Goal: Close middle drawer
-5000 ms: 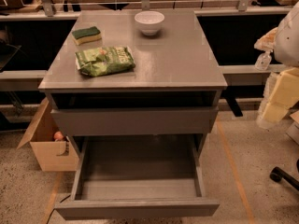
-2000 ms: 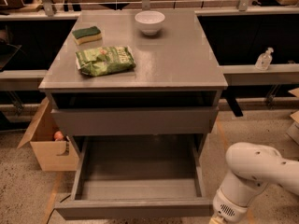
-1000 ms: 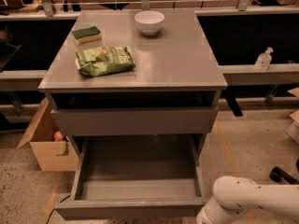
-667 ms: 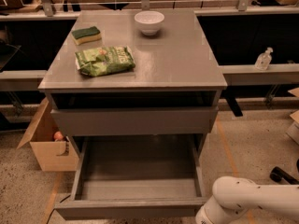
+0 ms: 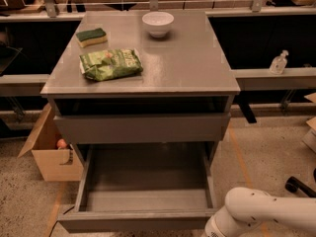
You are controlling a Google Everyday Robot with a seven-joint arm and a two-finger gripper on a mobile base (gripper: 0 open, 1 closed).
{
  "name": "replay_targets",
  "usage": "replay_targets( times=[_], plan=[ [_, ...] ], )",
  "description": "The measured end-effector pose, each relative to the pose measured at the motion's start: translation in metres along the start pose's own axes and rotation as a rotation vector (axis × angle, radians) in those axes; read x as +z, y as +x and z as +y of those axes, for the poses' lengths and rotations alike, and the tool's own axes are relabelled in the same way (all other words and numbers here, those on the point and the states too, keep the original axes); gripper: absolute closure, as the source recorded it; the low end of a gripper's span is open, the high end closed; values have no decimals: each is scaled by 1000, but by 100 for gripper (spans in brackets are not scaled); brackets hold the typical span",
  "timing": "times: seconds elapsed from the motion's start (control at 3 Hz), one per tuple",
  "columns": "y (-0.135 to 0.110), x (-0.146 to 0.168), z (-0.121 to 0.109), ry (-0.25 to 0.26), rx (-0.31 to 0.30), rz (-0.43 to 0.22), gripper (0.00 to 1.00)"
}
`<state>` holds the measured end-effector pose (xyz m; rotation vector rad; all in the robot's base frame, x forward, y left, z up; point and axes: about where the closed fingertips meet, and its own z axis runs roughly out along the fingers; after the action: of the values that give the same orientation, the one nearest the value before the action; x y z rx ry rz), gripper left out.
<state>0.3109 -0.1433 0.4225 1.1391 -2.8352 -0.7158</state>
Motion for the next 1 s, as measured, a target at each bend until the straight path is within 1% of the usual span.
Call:
replay_targets(
  times=[0.33,0.67,1.0],
  plan=[
    [-19,0,-6,3,-43,-93,100],
    [-48,10,-20,6,-86,-167,100],
    [-60,20,-26,-3,-99,-182,100]
  ],
)
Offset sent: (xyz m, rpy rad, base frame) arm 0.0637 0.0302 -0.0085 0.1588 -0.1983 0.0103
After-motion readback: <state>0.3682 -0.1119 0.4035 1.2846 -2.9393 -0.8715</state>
